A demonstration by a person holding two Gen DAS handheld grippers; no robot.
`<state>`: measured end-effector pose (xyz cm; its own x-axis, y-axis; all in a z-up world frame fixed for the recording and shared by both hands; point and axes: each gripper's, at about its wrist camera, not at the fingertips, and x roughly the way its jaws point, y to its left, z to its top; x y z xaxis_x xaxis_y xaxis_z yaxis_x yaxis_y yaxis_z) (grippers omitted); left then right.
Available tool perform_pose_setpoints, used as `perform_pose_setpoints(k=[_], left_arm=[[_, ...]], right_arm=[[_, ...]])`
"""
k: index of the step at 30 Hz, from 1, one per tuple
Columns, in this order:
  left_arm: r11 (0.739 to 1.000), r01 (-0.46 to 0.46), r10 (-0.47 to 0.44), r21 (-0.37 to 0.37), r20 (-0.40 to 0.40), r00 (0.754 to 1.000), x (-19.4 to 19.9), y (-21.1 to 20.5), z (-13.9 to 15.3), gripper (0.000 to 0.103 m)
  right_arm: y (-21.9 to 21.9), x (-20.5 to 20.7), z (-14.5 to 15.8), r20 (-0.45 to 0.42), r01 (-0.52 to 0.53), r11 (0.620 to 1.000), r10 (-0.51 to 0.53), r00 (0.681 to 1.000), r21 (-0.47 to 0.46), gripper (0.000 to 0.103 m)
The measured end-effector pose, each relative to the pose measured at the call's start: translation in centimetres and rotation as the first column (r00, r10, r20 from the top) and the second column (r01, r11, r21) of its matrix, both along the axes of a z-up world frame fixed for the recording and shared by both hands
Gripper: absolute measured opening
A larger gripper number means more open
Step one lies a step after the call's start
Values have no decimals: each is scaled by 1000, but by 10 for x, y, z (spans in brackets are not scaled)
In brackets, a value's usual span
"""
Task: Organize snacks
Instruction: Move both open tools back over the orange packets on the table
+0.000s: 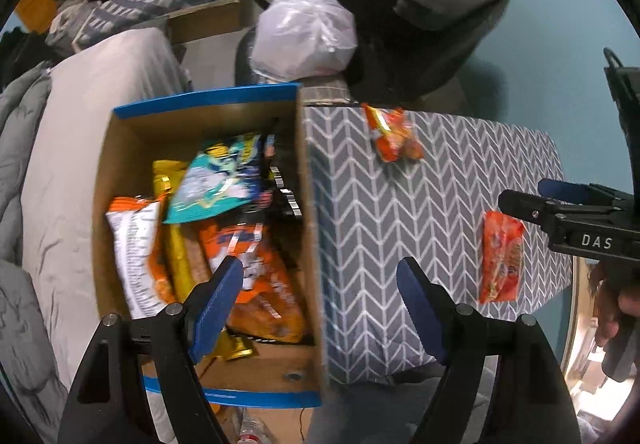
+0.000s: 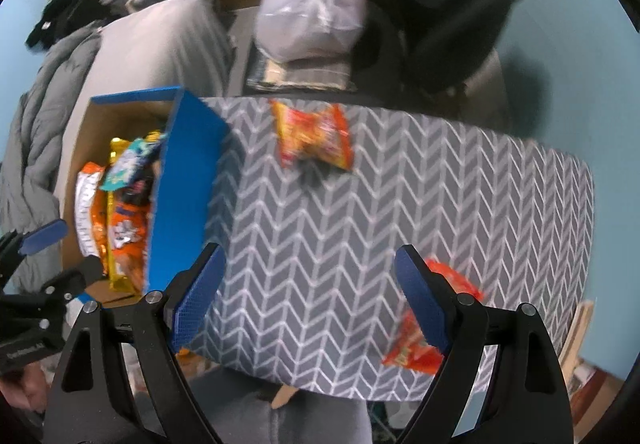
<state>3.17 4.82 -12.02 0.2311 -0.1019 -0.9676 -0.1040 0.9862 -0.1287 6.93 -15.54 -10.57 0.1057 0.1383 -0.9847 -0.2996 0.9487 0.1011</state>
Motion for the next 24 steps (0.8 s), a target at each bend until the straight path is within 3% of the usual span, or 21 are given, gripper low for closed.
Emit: perform_pose_setpoints(k=[15, 24], left_arm=[[981, 191, -189, 25, -44, 981, 17, -88, -24, 80], [973, 229, -224, 38, -103, 969, 22, -116, -57, 80]], right_arm=[[-130, -26, -47, -108, 223, 974, -225, 968, -35, 87], [-161, -39, -94, -163, 278, 960, -280, 946, -36, 87]])
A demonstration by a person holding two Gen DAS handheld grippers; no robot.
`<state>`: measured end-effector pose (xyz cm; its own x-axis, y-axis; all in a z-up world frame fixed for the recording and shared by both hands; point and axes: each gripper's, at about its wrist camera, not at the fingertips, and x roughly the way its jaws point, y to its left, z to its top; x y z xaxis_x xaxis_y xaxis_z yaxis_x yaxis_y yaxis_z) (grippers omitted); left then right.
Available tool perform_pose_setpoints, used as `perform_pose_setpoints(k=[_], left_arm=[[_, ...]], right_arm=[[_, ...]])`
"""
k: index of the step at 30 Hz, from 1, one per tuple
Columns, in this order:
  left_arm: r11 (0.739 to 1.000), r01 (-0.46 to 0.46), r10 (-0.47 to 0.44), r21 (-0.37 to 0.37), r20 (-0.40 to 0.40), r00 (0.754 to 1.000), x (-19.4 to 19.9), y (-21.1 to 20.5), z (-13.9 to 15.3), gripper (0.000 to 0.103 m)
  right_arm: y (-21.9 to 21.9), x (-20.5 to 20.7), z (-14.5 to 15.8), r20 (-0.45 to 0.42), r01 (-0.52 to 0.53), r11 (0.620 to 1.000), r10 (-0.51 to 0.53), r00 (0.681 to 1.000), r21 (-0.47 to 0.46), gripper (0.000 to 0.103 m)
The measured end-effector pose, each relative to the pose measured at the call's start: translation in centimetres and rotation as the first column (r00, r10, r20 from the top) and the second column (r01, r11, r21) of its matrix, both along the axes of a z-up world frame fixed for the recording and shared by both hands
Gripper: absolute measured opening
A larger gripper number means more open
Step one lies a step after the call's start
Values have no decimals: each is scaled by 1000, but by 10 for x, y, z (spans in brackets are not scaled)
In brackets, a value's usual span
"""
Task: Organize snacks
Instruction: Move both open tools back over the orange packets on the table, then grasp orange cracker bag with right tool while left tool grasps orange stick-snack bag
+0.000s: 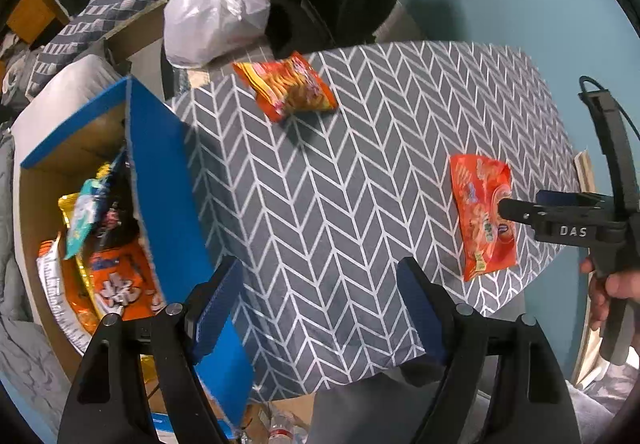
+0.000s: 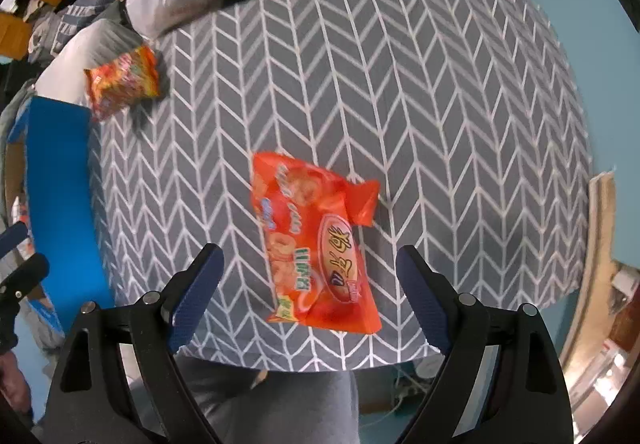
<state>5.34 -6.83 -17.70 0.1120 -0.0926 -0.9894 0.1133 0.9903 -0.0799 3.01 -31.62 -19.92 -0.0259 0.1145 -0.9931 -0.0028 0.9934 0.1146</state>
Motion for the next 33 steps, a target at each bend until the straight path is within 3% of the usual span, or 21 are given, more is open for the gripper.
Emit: perform_pose_setpoints(k=[7, 19, 25, 33], left_arm=[[1000, 14, -14, 5, -48, 999, -3, -12, -23, 80], [1000, 11, -9, 25, -65, 998, -4, -21, -47, 80], [997, 41, -39, 59, -42, 998, 14, -21, -41, 80], [981, 126, -132, 148, 35, 991, 68, -16, -16, 82]], right_arm=[[-1, -9, -39, -31, 10, 1000, -10, 999, 16, 87], [19, -5, -67, 3, -35, 998, 35, 999, -42, 87], [43, -5, -77, 1, -104, 990, 104, 995, -94, 87], [57, -5, -74, 11, -142, 981, 144, 989, -129, 56]])
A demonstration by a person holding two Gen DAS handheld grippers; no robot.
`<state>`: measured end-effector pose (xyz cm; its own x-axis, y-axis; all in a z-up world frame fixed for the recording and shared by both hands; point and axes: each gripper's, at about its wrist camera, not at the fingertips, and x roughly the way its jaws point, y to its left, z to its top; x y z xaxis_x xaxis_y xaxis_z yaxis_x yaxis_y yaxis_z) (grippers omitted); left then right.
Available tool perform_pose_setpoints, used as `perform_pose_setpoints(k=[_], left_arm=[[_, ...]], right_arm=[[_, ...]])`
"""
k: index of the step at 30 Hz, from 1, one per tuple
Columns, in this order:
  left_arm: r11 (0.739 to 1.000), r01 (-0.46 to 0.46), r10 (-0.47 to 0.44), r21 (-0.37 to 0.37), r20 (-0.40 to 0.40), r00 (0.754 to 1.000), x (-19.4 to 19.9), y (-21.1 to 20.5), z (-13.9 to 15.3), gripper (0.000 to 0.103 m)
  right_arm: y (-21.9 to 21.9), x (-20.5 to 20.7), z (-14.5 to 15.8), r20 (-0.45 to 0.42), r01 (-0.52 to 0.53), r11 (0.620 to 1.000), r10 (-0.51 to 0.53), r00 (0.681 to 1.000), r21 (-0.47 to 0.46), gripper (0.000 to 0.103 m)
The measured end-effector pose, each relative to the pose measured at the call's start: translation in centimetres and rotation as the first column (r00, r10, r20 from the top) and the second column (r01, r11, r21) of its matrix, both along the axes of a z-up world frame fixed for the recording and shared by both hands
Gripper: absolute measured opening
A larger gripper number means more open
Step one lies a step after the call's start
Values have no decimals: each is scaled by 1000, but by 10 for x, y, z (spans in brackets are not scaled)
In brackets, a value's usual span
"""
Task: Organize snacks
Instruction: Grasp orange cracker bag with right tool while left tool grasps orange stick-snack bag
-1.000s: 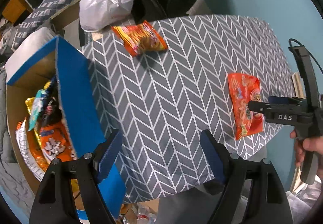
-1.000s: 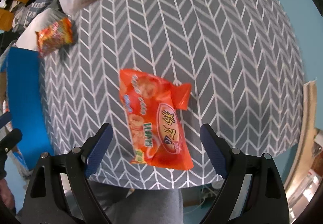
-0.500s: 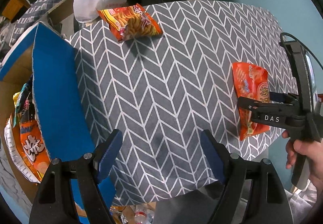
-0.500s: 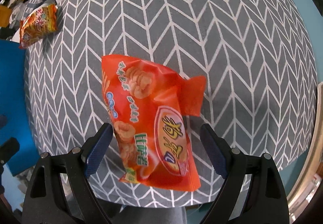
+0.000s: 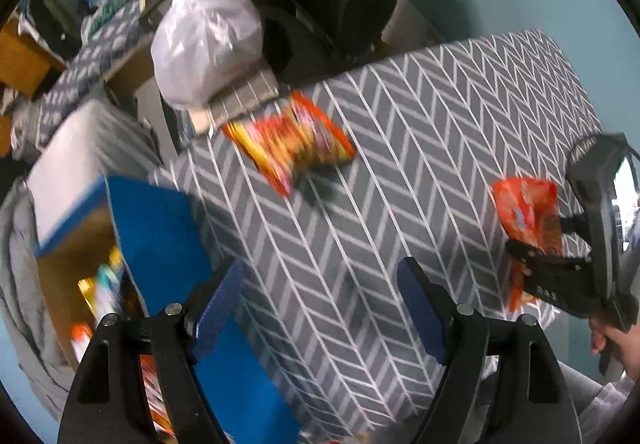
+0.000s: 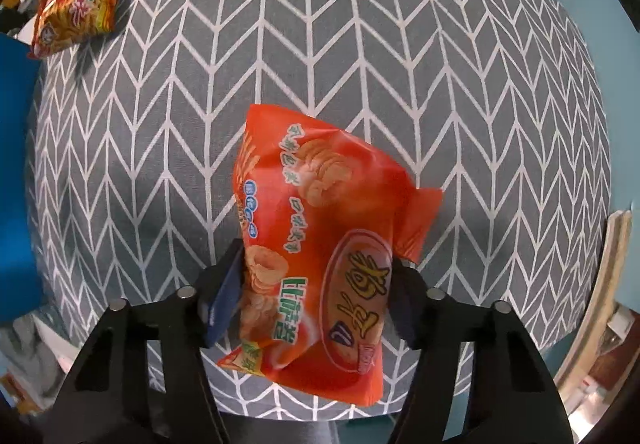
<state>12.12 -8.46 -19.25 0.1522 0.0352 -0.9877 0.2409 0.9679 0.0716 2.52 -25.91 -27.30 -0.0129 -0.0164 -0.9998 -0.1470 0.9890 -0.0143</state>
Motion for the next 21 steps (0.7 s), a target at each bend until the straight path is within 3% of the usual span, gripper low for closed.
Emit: perform_pose_setpoints(k=[5, 11, 17, 21], left_arm=[[997, 66, -66, 27, 11, 998, 36, 0, 1, 82], [983, 176, -174, 59, -38, 984, 66, -9, -18, 82], [955, 287, -279, 76, -100, 955, 87, -21, -44, 82], [924, 374, -358, 80, -164, 919, 92, -32, -68, 82]], right_arm=[[-8, 10, 3, 2, 28, 998, -28, 1000, 51, 50], [-20, 35, 10, 1, 64, 992, -64, 998, 106, 49], [-26, 68, 25, 20, 85, 989, -88, 996, 125, 49], [-33, 97, 42, 25, 104, 985, -108, 994, 135, 49]])
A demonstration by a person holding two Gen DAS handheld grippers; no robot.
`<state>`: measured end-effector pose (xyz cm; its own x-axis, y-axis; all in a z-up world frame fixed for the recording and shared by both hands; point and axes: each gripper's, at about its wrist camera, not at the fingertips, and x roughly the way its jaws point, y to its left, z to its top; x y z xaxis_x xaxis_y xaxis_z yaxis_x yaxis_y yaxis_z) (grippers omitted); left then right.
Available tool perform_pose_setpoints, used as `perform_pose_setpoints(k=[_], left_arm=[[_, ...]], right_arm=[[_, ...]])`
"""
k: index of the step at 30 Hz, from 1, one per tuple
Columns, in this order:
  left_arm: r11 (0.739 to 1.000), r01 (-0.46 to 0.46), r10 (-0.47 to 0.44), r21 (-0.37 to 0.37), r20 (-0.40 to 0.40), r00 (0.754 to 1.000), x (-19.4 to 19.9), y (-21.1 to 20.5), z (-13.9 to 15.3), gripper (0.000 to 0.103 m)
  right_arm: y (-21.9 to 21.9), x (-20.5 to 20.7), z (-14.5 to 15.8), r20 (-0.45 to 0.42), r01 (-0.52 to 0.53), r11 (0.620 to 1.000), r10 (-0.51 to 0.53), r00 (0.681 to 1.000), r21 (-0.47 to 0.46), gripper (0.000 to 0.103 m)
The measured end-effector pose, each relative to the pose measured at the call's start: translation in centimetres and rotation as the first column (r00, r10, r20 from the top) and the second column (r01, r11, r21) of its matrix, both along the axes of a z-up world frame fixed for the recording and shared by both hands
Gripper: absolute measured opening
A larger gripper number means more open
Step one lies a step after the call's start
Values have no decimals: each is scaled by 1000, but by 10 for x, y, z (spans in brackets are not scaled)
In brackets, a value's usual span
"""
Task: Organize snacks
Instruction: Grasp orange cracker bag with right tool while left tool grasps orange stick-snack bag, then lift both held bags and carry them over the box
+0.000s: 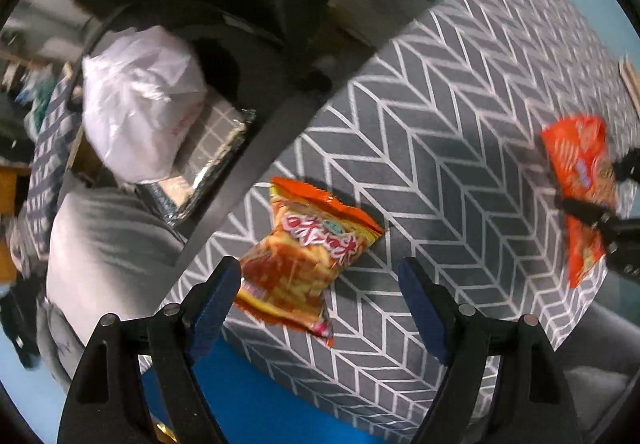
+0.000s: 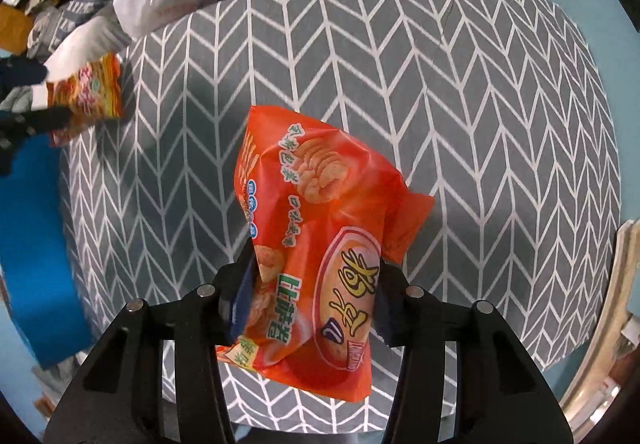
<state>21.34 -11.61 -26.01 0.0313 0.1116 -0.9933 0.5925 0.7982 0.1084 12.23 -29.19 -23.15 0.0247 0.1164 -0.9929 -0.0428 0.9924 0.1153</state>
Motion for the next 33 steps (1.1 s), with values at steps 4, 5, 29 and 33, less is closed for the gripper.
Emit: perform_pose_setpoints(k=[4, 5, 29, 33], left_arm=[[996, 59, -57, 67, -33, 998, 2, -6, -26, 82], [996, 62, -60, 68, -36, 998, 2, -6, -29, 82], [980, -174, 173, -94, -16, 985, -17, 13, -27, 46], [971, -209, 210, -119, -8, 978, -31, 14, -16, 46]], right_arm=[[-2, 4, 10, 2, 7, 1000, -7, 1000, 6, 49], [-2, 4, 12, 2, 6, 1000, -6, 1000, 8, 49], [29, -36, 0, 26, -59, 998, 58, 998, 9, 49], [29, -39, 8, 39, -68, 998, 68, 997, 12, 49]])
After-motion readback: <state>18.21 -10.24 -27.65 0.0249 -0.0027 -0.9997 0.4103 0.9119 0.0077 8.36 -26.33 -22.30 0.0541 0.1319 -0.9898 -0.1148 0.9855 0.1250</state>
